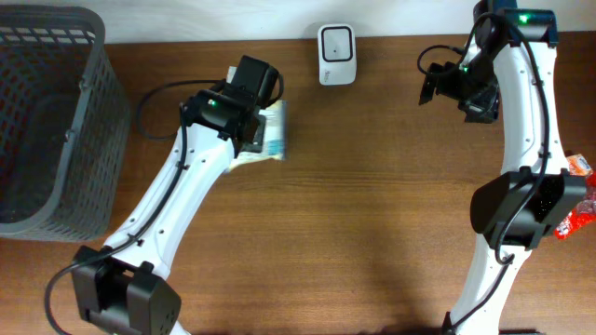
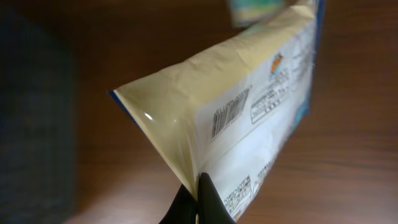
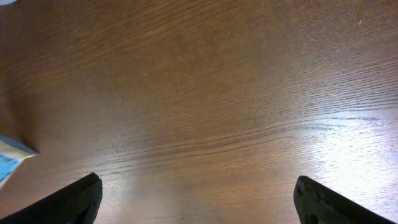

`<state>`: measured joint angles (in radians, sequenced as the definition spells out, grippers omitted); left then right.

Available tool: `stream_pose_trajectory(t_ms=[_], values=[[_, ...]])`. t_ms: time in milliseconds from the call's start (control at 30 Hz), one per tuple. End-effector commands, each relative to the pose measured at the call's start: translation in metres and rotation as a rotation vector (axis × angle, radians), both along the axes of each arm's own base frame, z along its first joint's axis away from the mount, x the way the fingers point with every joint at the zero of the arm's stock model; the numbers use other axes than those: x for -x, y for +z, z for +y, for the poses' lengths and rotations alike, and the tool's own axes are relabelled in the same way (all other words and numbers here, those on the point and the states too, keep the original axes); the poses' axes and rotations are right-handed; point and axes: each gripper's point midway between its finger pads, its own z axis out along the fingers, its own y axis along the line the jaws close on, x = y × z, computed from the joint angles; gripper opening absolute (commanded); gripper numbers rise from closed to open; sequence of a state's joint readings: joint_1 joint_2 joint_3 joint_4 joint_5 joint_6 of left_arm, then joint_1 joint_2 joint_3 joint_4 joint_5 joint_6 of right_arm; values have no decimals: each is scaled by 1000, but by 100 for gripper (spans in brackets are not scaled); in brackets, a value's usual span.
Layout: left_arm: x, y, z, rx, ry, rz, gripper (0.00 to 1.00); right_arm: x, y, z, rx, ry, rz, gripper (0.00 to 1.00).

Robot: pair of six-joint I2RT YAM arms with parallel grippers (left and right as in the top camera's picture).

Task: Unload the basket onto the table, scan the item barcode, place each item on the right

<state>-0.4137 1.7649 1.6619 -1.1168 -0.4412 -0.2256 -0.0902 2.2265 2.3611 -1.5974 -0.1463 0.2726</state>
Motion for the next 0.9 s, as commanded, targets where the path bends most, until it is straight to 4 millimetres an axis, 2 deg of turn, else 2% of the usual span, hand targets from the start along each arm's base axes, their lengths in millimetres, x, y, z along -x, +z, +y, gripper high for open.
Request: stream_pose_trajectory(t_ms=[0, 133, 233, 333, 400, 467, 533, 733, 867], values=[[0, 35, 48, -281, 85, -93, 0, -1, 6, 0, 15, 9, -18, 98], [8, 54, 75, -472, 136, -110, 0, -1, 6, 0, 15, 9, -17, 99], [9, 70, 88, -580, 170, -146, 0, -1, 6, 0, 15, 9, -17, 98], [9, 63, 81, -534, 150, -127, 0, -1, 6, 0, 15, 9, -18, 98], [10, 45, 65, -419, 104, -77, 0, -1, 6, 0, 15, 9, -18, 98], [15, 19, 36, -238, 32, 6, 0, -1, 6, 0, 15, 9, -17, 98], [21, 4, 15, -136, -16, 61, 0, -1, 6, 0, 15, 9, -17, 98], [35, -24, -26, -102, -72, 86, 0, -1, 6, 0, 15, 9, -18, 99], [49, -44, -83, 34, -187, 144, 0, -1, 6, 0, 15, 9, -17, 98]])
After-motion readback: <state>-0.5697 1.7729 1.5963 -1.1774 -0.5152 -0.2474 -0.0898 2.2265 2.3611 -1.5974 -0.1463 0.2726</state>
